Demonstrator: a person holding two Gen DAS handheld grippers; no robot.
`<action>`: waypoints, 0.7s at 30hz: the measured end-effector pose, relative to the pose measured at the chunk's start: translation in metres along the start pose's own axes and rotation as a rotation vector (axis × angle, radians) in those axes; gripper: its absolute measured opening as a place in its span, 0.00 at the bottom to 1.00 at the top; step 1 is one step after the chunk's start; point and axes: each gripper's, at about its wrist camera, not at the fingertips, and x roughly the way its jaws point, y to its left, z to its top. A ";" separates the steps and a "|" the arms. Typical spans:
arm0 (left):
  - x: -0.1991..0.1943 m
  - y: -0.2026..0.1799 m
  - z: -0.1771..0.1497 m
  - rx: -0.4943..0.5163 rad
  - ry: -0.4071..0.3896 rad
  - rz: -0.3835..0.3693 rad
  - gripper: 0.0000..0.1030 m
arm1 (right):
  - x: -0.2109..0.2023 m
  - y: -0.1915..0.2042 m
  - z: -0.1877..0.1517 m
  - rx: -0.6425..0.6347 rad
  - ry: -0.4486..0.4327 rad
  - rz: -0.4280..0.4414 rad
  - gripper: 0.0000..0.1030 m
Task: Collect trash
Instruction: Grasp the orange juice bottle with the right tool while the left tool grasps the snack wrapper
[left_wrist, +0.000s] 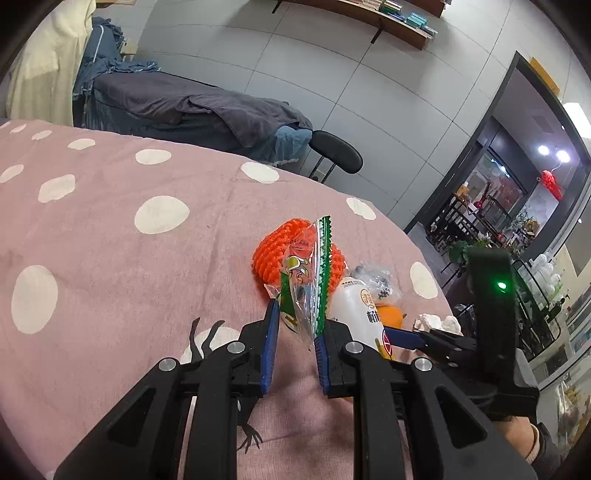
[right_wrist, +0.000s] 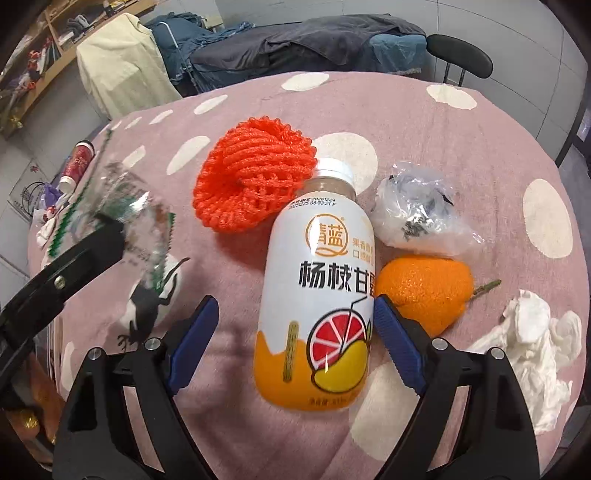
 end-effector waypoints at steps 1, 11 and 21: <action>-0.001 -0.001 -0.001 0.007 -0.004 0.006 0.18 | 0.006 0.000 0.004 0.002 0.009 -0.002 0.79; -0.007 -0.001 -0.009 -0.004 -0.003 -0.017 0.18 | 0.017 -0.002 0.003 0.039 0.013 -0.031 0.60; -0.024 -0.016 -0.021 0.033 -0.011 -0.058 0.18 | -0.040 -0.008 -0.049 0.088 -0.033 0.055 0.60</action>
